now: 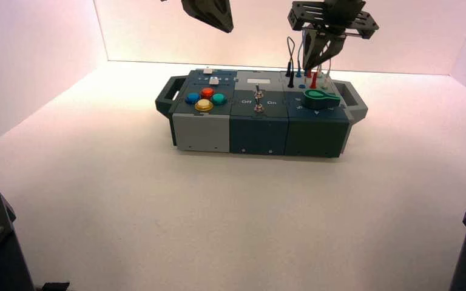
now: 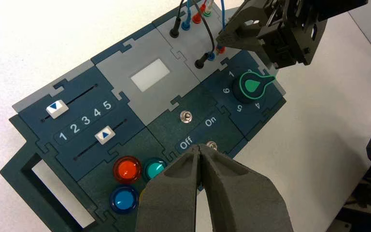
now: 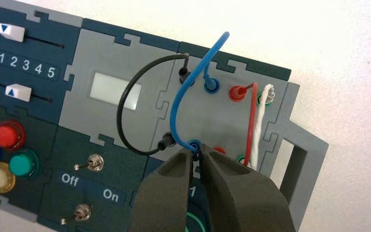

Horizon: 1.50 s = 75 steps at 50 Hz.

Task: Insert the blue wire.

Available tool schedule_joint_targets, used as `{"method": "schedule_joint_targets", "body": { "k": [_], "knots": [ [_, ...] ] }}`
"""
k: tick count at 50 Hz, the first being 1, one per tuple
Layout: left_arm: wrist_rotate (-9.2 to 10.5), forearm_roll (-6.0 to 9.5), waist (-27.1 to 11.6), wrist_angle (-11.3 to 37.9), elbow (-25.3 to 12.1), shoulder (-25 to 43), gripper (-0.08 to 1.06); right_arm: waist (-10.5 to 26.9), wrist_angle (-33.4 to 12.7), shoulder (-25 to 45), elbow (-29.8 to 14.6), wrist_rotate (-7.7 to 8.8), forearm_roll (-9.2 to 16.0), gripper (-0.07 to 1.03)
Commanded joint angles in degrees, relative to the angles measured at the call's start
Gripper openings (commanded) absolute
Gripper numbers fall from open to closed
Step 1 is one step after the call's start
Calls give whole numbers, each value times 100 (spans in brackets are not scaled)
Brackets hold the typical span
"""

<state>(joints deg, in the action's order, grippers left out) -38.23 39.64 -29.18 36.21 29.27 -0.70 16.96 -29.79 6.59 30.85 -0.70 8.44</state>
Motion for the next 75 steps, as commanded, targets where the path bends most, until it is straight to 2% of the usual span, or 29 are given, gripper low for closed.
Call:
{"method": "schedule_joint_targets", "body": {
  "k": [1,36,53,75],
  "knots": [
    [-44,26,-9,-26,-62,-176,-3,26,88,-141,-53,0,-9,-2],
    [-44,26,-9,-26,-62,-193,-3,114,220,-79,-26,-9,-9,-2],
    [-44,26,-9,-18,-53,-193,-3,114,290,-70,18,-9,-167,-2],
    [-44,26,-9,-26,-53,-185,-3,114,387,26,44,-9,-176,-2]
  ]
}}
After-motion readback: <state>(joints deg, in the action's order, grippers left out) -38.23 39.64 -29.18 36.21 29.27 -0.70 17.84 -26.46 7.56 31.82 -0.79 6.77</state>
